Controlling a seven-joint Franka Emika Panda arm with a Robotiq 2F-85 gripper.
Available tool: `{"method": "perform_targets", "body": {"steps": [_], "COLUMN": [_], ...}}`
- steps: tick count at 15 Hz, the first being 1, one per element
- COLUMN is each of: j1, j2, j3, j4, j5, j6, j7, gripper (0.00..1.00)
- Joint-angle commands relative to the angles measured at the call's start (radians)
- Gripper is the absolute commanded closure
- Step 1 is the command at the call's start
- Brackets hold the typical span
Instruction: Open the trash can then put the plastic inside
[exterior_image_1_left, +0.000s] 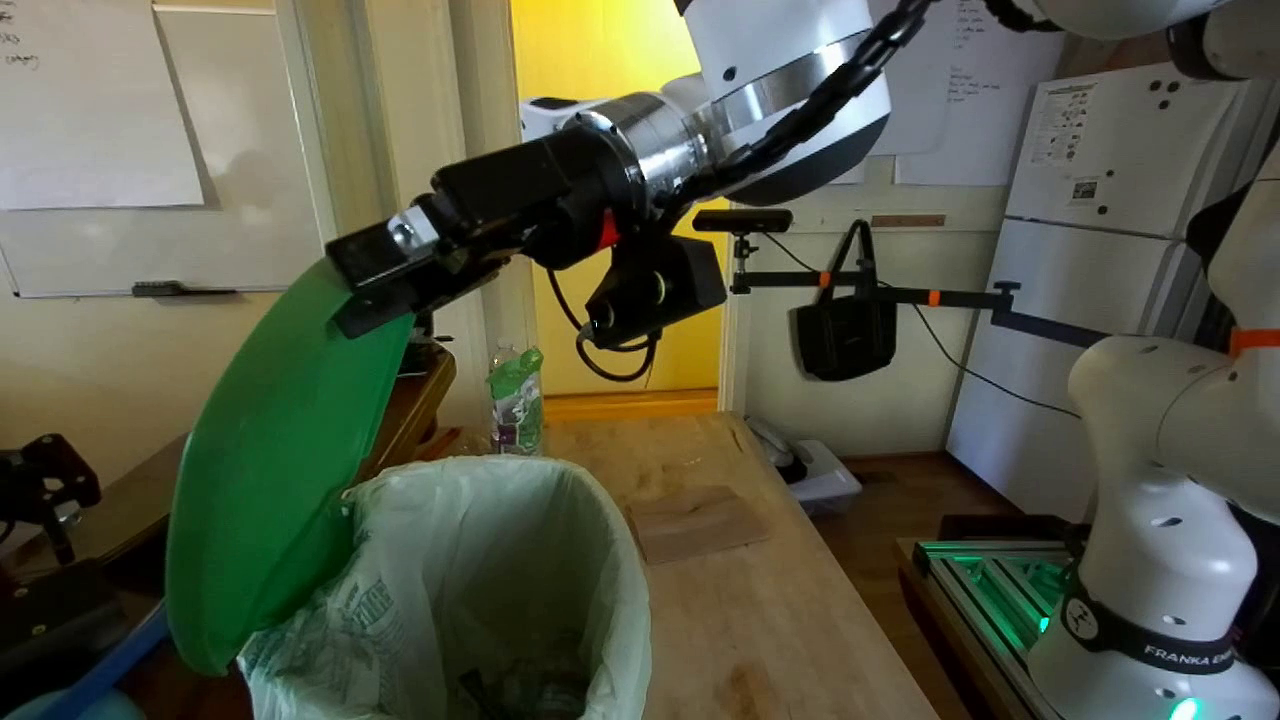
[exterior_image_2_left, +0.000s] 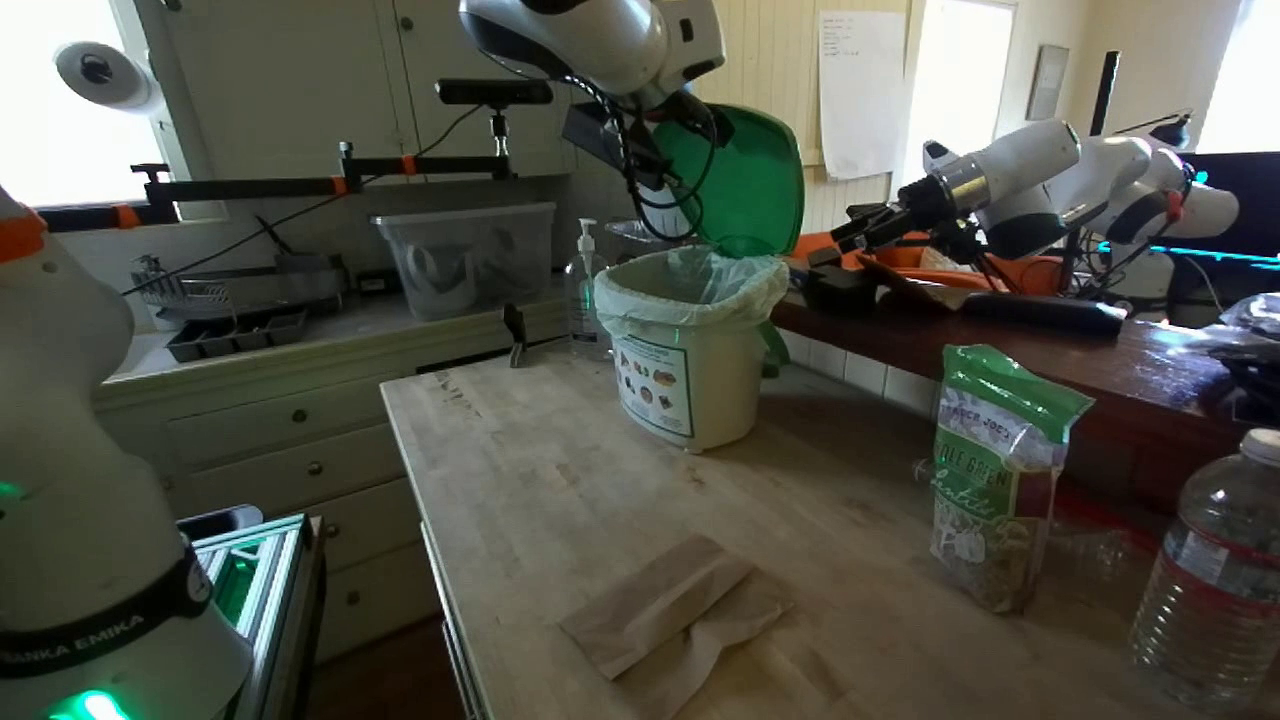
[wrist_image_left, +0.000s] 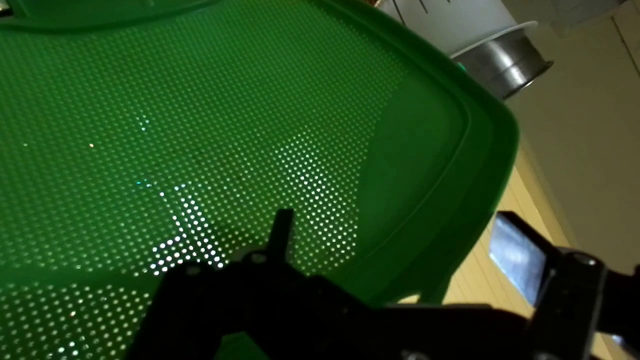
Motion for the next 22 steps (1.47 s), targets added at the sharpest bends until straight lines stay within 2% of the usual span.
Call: {"method": "perform_targets", "body": {"steps": [1,12,18,22], "j1": [0.0,0.007,0.009,0.015], "j2": [0.044,0.027,0.02,-0.02], "j3": [0.009,0.021,0.035,0.06], "j4": [0.047,0.058,0.041,-0.007], "j5": [0.057,0.102,0.089,0.067], "j6": [0.033,0.027,0.041,0.135], "j7": [-0.064,-0.137,-0.129,-0.085], "gripper": [0.0,0.0,0.0,0.0]}}
